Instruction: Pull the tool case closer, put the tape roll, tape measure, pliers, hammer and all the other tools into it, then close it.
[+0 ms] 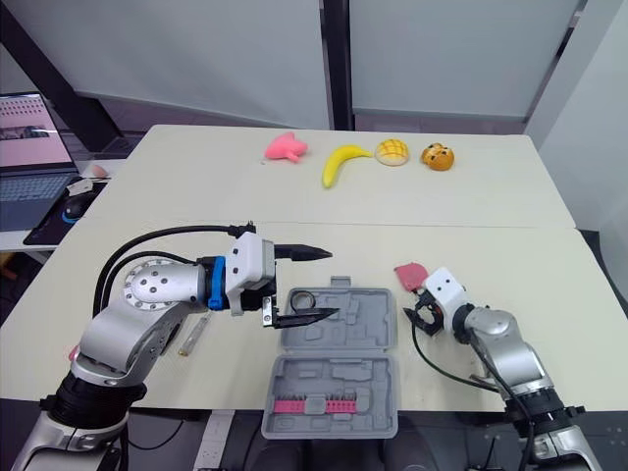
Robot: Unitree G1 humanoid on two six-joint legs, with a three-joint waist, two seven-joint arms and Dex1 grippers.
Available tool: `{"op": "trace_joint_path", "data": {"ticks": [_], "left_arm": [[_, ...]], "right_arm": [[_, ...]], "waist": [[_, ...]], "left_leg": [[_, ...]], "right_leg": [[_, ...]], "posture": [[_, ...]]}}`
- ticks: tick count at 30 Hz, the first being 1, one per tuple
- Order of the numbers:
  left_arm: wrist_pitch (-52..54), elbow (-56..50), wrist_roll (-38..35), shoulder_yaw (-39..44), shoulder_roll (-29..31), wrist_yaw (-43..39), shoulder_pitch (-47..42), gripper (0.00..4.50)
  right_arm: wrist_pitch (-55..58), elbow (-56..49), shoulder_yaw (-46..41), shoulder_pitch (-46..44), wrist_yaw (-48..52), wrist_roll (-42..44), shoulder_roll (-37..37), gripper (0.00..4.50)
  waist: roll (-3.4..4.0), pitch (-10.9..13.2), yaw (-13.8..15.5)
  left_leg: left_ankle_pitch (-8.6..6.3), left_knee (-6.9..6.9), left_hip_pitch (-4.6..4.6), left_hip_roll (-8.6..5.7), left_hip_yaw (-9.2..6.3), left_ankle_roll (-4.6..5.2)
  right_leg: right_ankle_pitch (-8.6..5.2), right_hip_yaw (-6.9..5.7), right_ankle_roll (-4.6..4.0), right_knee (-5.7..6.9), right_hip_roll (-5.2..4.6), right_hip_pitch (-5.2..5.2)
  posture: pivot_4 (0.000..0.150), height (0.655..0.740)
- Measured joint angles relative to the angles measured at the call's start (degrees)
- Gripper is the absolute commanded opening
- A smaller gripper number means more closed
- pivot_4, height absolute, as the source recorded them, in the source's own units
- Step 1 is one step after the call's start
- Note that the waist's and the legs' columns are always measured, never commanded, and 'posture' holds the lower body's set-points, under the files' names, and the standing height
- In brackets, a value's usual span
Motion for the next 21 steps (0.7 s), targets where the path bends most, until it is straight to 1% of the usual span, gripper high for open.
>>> {"op": "trace_joint_path", "data": {"ticks": [2, 3, 5, 7, 18, 19, 21], "left_arm": [[-0.7, 0.0, 0.1, 0.0, 0.2, -0.3, 1.0, 4.5], [-0.9, 0.1, 0.2, 0.0, 0.3, -0.6, 1.1, 4.5], [-1.2, 0.2, 0.2, 0.0, 0.4, -0.9, 1.1, 4.5], [-1.9, 0.4, 0.3, 0.0, 0.4, -0.9, 1.1, 4.5], [-3.0, 0.9, 0.2, 0.0, 0.8, -1.1, 1.6, 4.5], [-3.0, 1.0, 0.2, 0.0, 0.8, -1.1, 1.6, 4.5], [-3.0, 1.4, 0.2, 0.0, 0.8, -1.1, 1.6, 4.5]], "right_arm": [[0.2, 0.1, -0.2, -0.1, -0.6, 0.1, 0.7, 2.78], [0.4, 0.1, -0.3, -0.1, -0.7, 0.3, 1.0, 2.5], [0.7, 0.1, -0.5, -0.1, -1.0, 0.4, 1.4, 2.06], [0.7, 0.1, -0.5, -0.1, -1.4, 0.4, 1.7, 1.71], [1.1, 0.1, -0.8, -0.1, -2.9, 0.2, 2.0, 0.11], [1.2, 0.1, -1.0, -0.1, -2.9, 0.1, 2.0, 0.01], [1.2, 0.3, -1.1, -0.2, -3.0, 0.1, 1.9, 0.01]], "waist": [[0.0, 0.0, 0.0], [0.0, 0.0, 0.0], [-0.01, 0.0, 0.1], [-0.01, 0.0, 0.1], [0.0, 0.0, 0.0], [0.0, 0.0, 0.0], [0.0, 0.0, 0.0]], "left_leg": [[0.0, 0.0, 0.01, 0.01, -0.01, 0.0], [0.0, 0.0, 0.01, 0.0, -0.01, 0.0], [0.0, 0.02, 0.01, 0.0, -0.02, 0.0], [0.0, 0.03, 0.01, 0.0, -0.01, 0.0], [0.0, 0.02, 0.01, 0.0, -0.02, 0.0], [0.0, 0.02, 0.01, 0.0, -0.02, 0.0], [0.0, 0.02, 0.01, 0.0, -0.02, 0.0]], "right_leg": [[0.0, -0.01, 0.0, 0.01, 0.0, 0.0], [0.0, -0.02, 0.0, 0.01, 0.0, 0.01], [0.0, -0.01, 0.0, 0.01, 0.0, 0.03], [0.0, -0.01, 0.0, 0.01, 0.0, 0.04], [0.0, -0.02, 0.0, 0.01, 0.0, 0.04], [0.0, -0.02, 0.0, 0.01, 0.0, 0.04], [0.0, -0.02, 0.0, 0.0, 0.0, 0.04]], "posture": [[0.15, 0.74], [0.15, 0.74], [0.15, 0.74], [0.15, 0.74], [0.15, 0.74], [0.15, 0.74], [0.15, 0.74]]}}
